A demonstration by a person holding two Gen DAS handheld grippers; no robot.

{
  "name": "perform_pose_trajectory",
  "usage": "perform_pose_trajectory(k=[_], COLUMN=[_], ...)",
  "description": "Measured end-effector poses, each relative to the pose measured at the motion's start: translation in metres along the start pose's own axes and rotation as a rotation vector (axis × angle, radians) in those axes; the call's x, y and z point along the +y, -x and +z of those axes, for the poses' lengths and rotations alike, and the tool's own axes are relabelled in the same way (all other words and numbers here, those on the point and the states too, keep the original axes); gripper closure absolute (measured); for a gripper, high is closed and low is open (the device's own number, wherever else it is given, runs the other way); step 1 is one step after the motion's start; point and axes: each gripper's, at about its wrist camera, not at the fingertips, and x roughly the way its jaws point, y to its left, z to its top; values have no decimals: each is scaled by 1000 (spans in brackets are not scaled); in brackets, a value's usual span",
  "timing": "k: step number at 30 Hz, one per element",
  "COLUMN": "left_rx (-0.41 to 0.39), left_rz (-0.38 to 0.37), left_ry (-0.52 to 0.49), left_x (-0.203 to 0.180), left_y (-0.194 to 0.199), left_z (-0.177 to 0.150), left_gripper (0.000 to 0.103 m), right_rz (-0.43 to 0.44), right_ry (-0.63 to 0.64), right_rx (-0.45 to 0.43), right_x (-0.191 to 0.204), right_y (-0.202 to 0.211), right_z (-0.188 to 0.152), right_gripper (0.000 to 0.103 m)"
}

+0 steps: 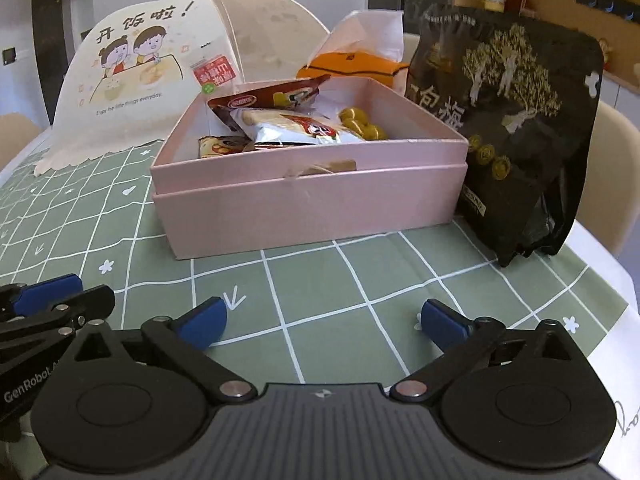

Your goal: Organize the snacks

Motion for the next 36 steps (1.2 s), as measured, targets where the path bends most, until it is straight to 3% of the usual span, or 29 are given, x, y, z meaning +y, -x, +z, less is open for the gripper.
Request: perform_pose_trajectory(k=[4,8,36], left_rx=[0,1,1], left_rz=[13,16,16], left_ry=[15,15,15], left_x=[-1,-1,-1], left_y=[-1,-1,-1], left_z=[0,1,1], left_gripper=[71,71,71], right_rz=[-7,60,58], right_ry=[62,-15,-1], right_rx=[-33,-7,-6], right_x=[8,-8,-6], right_y=[1,-4,-4], right_z=[-1,1,1], right_gripper=[0,0,0])
